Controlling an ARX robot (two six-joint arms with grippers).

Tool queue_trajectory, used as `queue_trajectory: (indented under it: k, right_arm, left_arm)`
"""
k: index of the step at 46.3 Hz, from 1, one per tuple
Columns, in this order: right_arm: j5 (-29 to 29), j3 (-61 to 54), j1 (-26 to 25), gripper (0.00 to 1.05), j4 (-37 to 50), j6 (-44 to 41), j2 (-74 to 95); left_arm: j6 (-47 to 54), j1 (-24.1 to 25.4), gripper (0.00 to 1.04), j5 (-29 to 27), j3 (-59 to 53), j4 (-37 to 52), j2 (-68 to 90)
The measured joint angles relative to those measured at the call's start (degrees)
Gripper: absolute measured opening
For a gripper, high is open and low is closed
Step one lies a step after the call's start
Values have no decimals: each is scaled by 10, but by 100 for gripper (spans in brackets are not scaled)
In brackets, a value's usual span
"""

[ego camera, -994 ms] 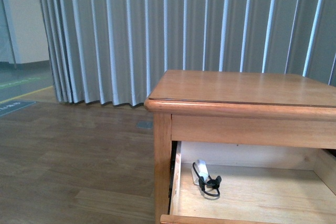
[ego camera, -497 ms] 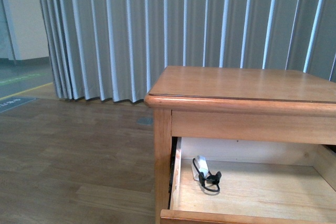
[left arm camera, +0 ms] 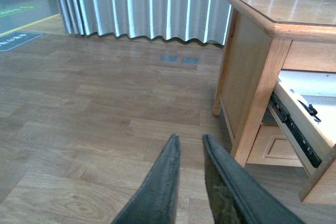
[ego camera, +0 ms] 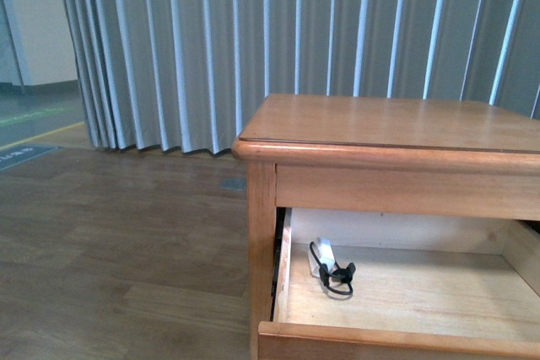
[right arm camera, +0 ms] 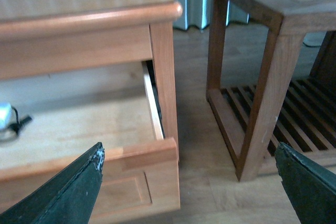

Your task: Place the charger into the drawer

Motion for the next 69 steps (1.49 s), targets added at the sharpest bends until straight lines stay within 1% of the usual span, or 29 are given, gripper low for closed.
queue_trajectory:
  k: [3, 4, 7, 9, 12, 13, 15, 17, 21, 23, 28, 36, 44, 54, 59, 64, 69]
  right_arm:
    - [10, 14, 31, 96, -18, -33, 68]
    - [21, 18, 43, 96, -13, -42, 100]
    - [36, 40, 84, 96, 4, -63, 206]
    - [44, 52, 107, 96, 23, -67, 267]
    - [43, 74, 134, 96, 34, -67, 355]
    - [46, 79, 144, 96, 46, -67, 385]
    - [50, 90, 163, 96, 68, -66, 437]
    - [49, 101, 176, 96, 75, -63, 465]
    - [50, 118, 198, 96, 94, -58, 506]
    - [51, 133, 214, 96, 108, -55, 533]
    - [72, 177, 252, 96, 155, -41, 619]
    - [95, 247, 284, 96, 188, -35, 710]
    - [126, 351, 313, 96, 234, -27, 812]
    - [137, 484, 333, 96, 252, -23, 912]
    - [154, 568, 339, 96, 262, -24, 971]
    - [157, 580, 341, 96, 282, -9, 984]
    - [136, 570, 332, 96, 300, 2, 979]
  left_arm:
    - [0, 0, 36, 0, 0, 0, 0]
    - [0, 0, 40, 0, 0, 0, 0]
    - [0, 0, 56, 0, 0, 0, 0]
    - [0, 0, 65, 0, 0, 0, 0]
    - [0, 0, 81, 0, 0, 0, 0]
    - [0, 0, 84, 0, 0, 0, 0]
    - [0, 0, 95, 0, 0, 0, 0]
    - [0, 0, 100, 0, 0, 0, 0]
    - [1, 0, 98, 0, 0, 0, 0]
    - [1, 0, 98, 0, 0, 0, 0]
    - [2, 0, 99, 0, 0, 0, 0]
    - [2, 0, 99, 0, 0, 0, 0]
    - [2, 0, 99, 0, 0, 0, 0]
    - [2, 0, 99, 0, 0, 0, 0]
    - [2, 0, 99, 0, 0, 0, 0]
    - [2, 0, 99, 0, 0, 0, -1]
    - [2, 0, 99, 0, 0, 0, -1]
